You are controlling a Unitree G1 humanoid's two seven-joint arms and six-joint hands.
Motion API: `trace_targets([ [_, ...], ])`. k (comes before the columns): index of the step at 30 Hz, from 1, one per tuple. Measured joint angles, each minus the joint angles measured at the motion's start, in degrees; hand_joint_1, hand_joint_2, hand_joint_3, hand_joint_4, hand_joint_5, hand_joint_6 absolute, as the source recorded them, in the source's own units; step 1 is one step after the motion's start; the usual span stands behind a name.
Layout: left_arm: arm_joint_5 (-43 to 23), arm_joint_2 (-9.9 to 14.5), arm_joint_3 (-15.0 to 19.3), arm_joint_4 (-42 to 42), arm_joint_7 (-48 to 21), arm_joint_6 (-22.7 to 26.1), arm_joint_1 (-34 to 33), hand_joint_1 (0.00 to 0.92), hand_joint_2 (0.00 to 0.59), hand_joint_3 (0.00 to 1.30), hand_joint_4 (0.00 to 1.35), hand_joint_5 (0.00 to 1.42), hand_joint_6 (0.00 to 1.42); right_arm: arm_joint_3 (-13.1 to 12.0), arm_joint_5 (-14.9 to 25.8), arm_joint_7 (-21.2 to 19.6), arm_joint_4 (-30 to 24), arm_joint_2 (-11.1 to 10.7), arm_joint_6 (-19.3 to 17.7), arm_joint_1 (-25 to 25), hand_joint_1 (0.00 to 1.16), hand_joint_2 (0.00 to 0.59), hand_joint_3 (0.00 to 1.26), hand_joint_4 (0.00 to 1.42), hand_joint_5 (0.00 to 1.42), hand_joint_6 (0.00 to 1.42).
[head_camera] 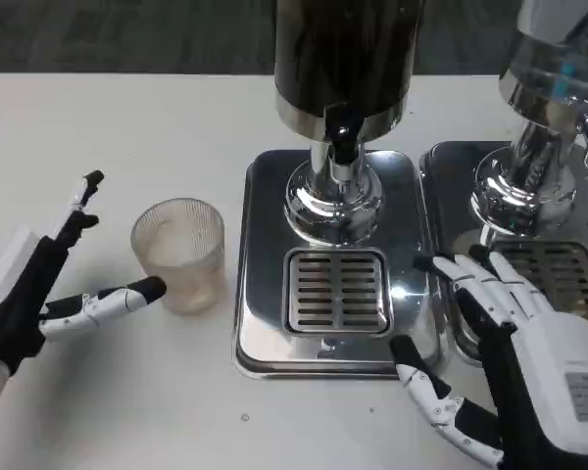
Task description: Grasp the cup under the faucet to collect the drink, then remove the cup.
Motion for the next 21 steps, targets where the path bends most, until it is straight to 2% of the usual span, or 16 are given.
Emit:
trace_targets([
  [14, 0.0, -0.1, -4.8, 6.8, -1.0, 0.1, -6.4, 0.313, 0.029, 0.00, 0.02, 0.22, 0.24, 0.5, -0.1, 0.0, 0.0, 0.7, 0.0, 0.0, 0.33, 0.381, 0.29, 0.22, 0.12, 0.18],
  [21, -0.3, -1.1, -5.5, 9.1, -2.7, 0.1, -8.4, 0.314, 0.035, 0.00, 0.03, 0.23, 0.26, 0.7, -0.3, -0.3, 0.0, 1.5, 0.1, 0.3, 0.33, 0.381, 0.30, 0.22, 0.13, 0.18],
])
